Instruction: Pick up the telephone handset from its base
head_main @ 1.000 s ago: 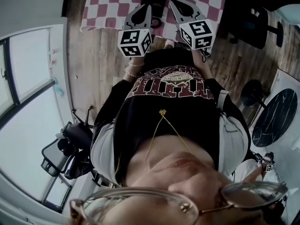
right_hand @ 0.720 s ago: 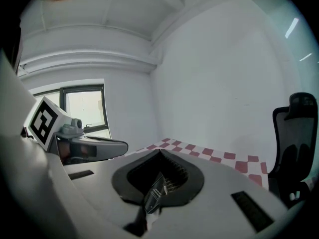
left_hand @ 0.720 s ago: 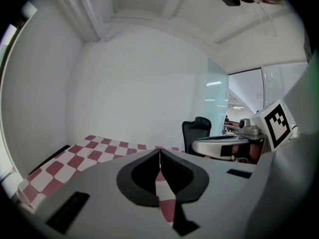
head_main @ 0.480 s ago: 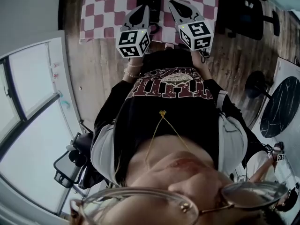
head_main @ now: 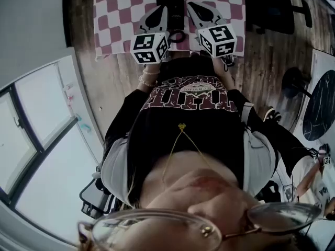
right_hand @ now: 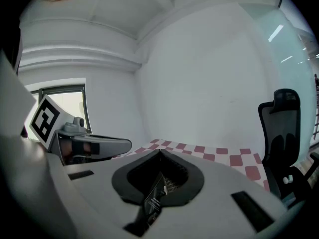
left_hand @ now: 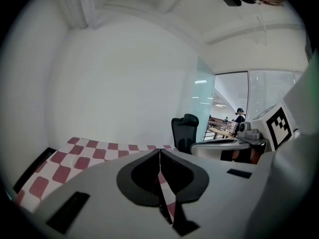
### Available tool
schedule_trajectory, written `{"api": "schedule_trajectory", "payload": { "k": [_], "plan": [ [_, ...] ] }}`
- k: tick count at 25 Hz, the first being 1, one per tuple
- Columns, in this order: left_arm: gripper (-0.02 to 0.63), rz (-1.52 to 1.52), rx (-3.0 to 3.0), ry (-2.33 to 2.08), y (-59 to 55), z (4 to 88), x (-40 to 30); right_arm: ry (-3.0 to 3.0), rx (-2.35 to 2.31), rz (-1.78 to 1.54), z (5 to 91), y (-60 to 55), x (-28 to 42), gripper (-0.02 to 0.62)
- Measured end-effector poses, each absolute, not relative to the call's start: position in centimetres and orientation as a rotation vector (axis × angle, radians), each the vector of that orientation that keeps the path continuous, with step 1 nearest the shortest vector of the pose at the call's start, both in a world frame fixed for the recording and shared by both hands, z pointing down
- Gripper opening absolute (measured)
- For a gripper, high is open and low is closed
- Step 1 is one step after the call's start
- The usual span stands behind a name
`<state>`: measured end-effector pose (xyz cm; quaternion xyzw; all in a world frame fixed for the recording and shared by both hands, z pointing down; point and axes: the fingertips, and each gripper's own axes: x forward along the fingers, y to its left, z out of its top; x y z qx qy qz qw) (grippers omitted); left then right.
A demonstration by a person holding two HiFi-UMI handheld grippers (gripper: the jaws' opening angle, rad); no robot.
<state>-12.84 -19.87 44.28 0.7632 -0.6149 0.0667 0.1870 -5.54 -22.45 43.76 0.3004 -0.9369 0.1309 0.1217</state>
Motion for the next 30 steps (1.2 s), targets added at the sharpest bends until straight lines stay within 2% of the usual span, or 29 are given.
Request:
{"api": "schedule_trajectory", "payload": {
  "k": [30],
  "plan": [
    [0.011,0.277,2.202,-1.529,-23.8,47.8,-17.8,-2.574,1.009,0.452,47.8,-25.0,-9.5,0.020]
  ]
}}
